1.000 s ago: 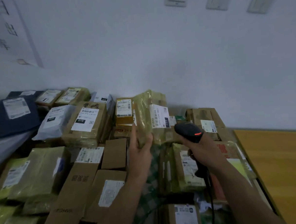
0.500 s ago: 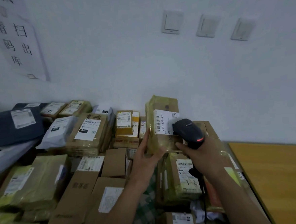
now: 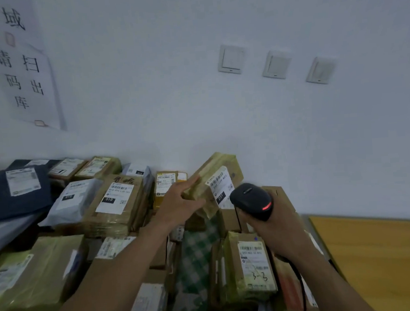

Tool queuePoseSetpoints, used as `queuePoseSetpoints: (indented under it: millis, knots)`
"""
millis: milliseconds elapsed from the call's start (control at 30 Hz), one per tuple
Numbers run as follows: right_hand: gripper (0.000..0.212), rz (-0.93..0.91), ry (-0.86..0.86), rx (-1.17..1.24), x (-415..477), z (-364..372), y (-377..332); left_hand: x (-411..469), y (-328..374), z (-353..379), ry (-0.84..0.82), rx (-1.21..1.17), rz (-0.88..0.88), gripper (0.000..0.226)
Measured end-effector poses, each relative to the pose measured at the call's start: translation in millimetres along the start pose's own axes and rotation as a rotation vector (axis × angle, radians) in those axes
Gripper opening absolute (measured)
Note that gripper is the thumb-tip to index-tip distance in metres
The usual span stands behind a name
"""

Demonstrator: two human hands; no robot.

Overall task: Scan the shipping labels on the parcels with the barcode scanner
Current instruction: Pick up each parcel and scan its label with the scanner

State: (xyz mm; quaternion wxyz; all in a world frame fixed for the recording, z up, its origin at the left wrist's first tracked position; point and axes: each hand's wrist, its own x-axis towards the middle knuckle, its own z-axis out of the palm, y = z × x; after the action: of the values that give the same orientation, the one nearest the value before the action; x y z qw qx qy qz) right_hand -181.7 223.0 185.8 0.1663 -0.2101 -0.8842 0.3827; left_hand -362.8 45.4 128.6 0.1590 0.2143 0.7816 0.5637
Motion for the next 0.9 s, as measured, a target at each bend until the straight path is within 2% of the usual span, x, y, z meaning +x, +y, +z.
queuePoseSetpoints:
  millis: [167, 500, 700, 900]
  knots:
    - [0.019, -0.003, -0.057, -0.033, 7, 4, -2, 9, 3, -8, -0.035, 0.026, 0.001, 0.070]
    - [0.036, -0.041, -0.092, -0.020, 11, 14, 3, 14, -1, -22, -0.048, 0.066, -0.028, 0.069]
    - [0.035, -0.031, -0.110, -0.028, 16, 17, 12, 16, -6, -24, -0.049, 0.073, -0.041, 0.067]
    - [0.020, -0.016, -0.145, -0.026, 24, 13, 14, 16, -10, -21, -0.077, 0.097, -0.029, 0.075]
